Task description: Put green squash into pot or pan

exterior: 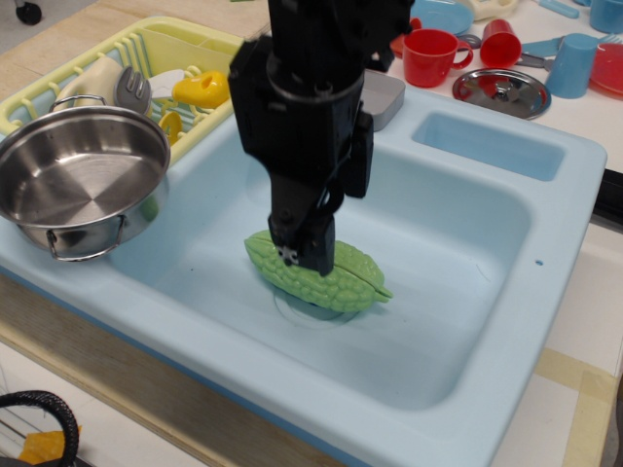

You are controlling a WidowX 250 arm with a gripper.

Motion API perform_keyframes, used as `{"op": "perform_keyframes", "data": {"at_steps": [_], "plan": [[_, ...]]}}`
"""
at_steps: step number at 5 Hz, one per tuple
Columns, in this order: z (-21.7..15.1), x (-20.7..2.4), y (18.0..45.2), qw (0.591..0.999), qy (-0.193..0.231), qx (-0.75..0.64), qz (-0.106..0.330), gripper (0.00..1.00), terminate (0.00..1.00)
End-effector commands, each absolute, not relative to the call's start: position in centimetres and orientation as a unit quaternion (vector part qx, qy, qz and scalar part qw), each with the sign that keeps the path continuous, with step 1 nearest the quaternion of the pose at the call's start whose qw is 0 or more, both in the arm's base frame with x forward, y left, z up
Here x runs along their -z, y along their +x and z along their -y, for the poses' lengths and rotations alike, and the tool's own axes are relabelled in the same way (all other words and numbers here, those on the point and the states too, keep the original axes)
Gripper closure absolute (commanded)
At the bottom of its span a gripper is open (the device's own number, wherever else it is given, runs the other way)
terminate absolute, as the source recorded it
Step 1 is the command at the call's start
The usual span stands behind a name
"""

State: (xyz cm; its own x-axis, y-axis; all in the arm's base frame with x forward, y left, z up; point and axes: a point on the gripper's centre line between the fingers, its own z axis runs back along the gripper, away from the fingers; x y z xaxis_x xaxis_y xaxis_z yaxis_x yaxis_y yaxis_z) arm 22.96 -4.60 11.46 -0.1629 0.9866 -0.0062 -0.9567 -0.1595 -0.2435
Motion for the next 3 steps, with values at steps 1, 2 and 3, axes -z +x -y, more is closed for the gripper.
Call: {"op": "perform_keyframes", "data": {"at_steps": [1, 2, 3], "plan": [[4.1, -9.9, 24.5, 0.636, -0.097, -0.762, 0.079, 0.0, 0.0], [3.8, -8.6, 25.0, 0.637, -0.11, -0.76, 0.066, 0.0, 0.0], [3.4, -6.9, 24.6, 0.62, -0.114, -0.776, 0.028, 0.0, 0.0]]}}
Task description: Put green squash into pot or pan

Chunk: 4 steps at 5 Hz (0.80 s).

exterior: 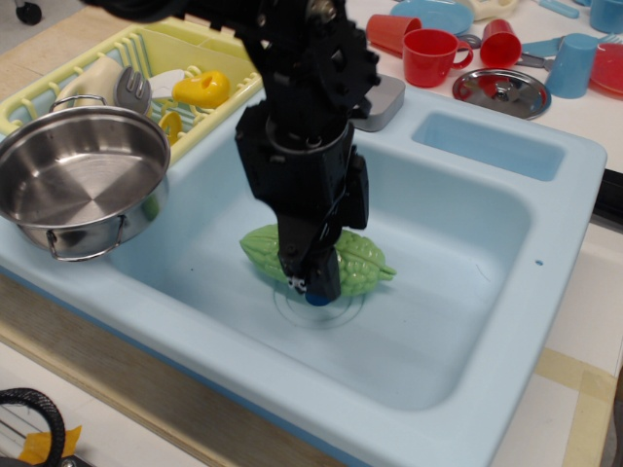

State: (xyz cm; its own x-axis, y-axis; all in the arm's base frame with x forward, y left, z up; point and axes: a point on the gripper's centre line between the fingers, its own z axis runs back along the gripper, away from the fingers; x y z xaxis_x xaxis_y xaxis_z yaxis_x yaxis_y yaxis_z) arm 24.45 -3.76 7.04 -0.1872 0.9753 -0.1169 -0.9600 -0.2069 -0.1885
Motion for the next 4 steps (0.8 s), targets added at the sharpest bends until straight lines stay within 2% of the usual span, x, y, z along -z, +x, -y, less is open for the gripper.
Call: {"op": "perform_keyframes", "data": {"at_steps": [1, 2, 3, 4], "plan": [[3.3, -6.4, 24.3, 0.606, -0.12, -0.786, 0.02, 1.0, 0.0], [3.2, -6.2, 24.3, 0.601, -0.116, -0.791, 0.012, 1.0, 0.0], [3.5, -9.0, 24.4, 0.609, -0.102, -0.785, 0.041, 1.0, 0.0], [3.5, -13.2, 25.1, 0.625, -0.067, -0.774, 0.069, 1.0, 0.0]]}}
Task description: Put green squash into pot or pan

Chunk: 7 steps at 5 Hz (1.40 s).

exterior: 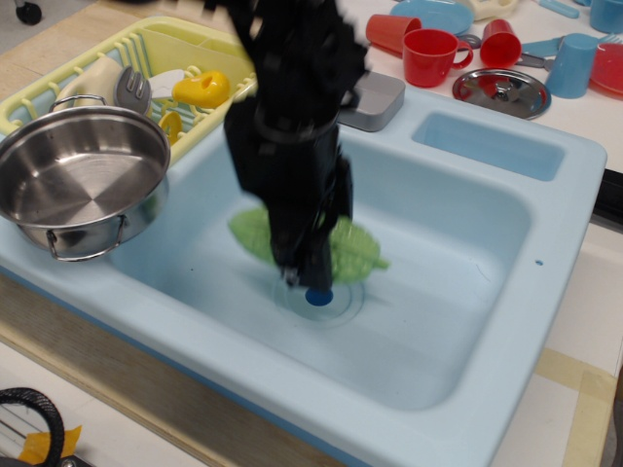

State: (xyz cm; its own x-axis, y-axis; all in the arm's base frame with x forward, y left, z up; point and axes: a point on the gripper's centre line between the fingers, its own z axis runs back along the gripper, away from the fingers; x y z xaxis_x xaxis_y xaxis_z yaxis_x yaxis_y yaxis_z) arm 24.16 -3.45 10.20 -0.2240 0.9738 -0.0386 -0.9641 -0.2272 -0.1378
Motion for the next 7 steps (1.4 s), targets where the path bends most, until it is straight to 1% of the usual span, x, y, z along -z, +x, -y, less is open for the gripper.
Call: {"op": "perform_keyframes", "data": {"at_steps": [1, 2, 3, 4, 5, 6, 7], "plan": [[2.1, -16.4, 24.6, 0.614, -0.063, -0.78, 0.105, 1.0, 0.0], [-0.8, -18.2, 23.6, 0.584, -0.069, -0.799, 0.128, 1.0, 0.0], [-4.0, -18.9, 22.5, 0.555, -0.078, -0.818, 0.131, 1.0, 0.0], [-6.6, -19.0, 21.3, 0.536, -0.085, -0.829, 0.13, 1.0, 0.0], [-8.4, -18.7, 20.7, 0.527, -0.085, -0.837, 0.122, 1.0, 0.0], [-9.3, -17.8, 20.7, 0.527, -0.081, -0.84, 0.097, 1.0, 0.0], [-9.0, -17.4, 20.4, 0.524, -0.091, -0.844, 0.067, 0.0, 0.0]]}}
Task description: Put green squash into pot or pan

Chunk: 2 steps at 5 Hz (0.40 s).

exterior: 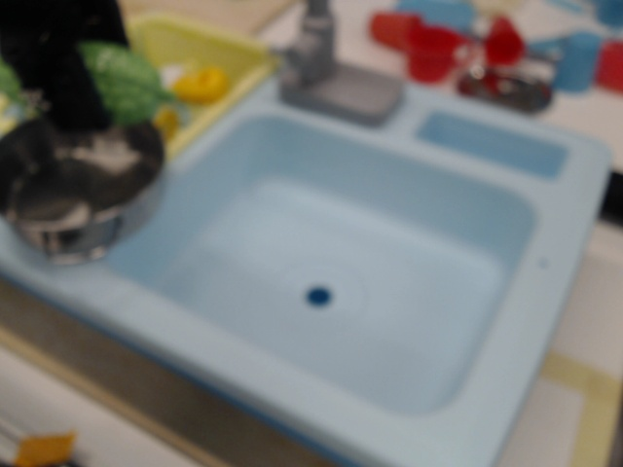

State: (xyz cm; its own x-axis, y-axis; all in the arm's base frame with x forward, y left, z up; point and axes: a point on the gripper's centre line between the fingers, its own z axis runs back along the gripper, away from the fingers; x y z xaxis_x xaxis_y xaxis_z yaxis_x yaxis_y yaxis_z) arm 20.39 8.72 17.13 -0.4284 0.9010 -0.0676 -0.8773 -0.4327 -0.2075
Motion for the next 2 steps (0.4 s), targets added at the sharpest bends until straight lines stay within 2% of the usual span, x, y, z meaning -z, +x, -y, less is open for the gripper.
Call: {"op": "perform_keyframes", "data": {"at_steps": [1, 2], "plan": [[-9.04, -17.39, 20.35, 0.524, -0.091, -0.844, 0.067, 0.0, 0.0], [-9.04, -17.39, 20.35, 0.524, -0.091, -0.844, 0.067, 0.0, 1.0]]}}
